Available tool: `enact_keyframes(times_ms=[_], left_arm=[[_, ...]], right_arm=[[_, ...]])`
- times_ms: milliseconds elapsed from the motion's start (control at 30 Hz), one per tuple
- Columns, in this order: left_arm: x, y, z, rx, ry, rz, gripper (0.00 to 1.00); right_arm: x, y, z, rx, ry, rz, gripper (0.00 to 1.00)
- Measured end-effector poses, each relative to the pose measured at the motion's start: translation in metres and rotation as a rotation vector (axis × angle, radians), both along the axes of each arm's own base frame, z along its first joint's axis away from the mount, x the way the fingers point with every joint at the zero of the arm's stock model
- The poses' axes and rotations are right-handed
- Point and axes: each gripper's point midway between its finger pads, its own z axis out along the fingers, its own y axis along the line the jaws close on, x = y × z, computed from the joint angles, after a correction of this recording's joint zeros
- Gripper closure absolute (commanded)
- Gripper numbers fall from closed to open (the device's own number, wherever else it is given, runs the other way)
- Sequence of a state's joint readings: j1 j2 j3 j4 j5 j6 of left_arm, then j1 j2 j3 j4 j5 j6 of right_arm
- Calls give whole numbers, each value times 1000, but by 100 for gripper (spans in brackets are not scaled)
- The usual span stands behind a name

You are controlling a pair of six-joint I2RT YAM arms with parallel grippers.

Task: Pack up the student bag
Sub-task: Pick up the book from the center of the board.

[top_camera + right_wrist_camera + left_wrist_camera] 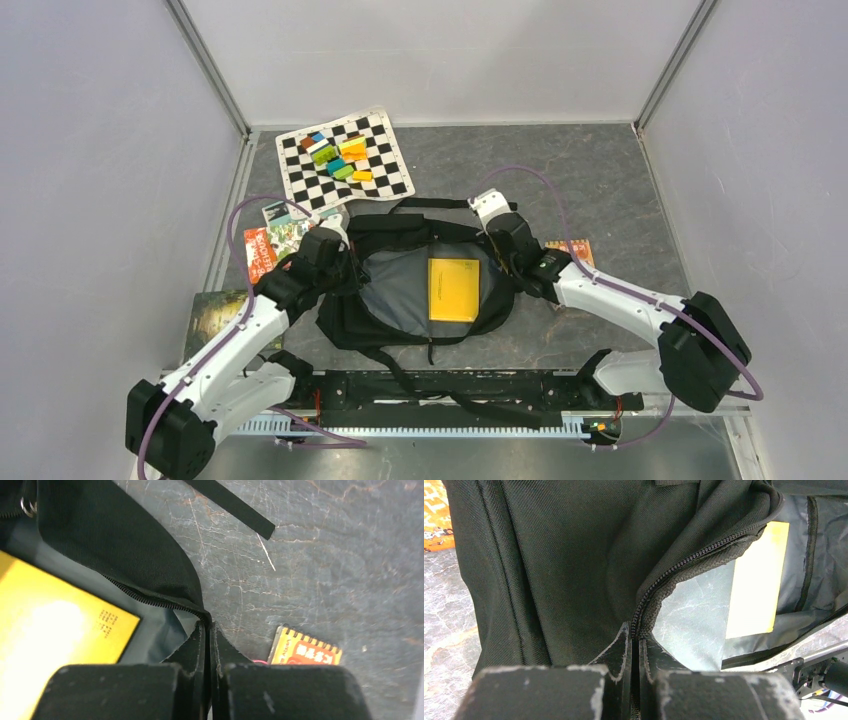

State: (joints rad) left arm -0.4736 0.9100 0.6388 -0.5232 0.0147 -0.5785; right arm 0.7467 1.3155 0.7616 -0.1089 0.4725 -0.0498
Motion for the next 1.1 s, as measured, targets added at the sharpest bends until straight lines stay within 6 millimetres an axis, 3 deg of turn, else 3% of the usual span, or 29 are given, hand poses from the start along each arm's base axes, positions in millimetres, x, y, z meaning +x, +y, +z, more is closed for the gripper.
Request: enact_keyframes(times_ms=[133,200,300,333,467,567,633,833,1100], left_arm=[[0,1,-1,6,1,5,98],[0,2,-2,12,4,9,97],[1,3,-5,20,14,11,86],[1,3,-6,22,18,11,81],[2,6,-9,43,22,23,44],[1,10,-11,64,25,27,16],[1,12,-12,72,24,31,1],[1,12,4,58,-27,19,0],[-1,15,68,-20,-207,19,0]], right_arm=[[2,-1,1,120,13,-94,100],[1,0,0,148,19,-113,87],[0,2,-1,179,29,-131,65],[0,2,-1,184,31,-133,57],[-2,5,2,209,35,-122,18],[-7,9,13,237,33,-80,3],[-11,12,22,260,28,-51,2],[-26,11,46,304,12,11,2],[-39,0,71,328,-29,35,2]])
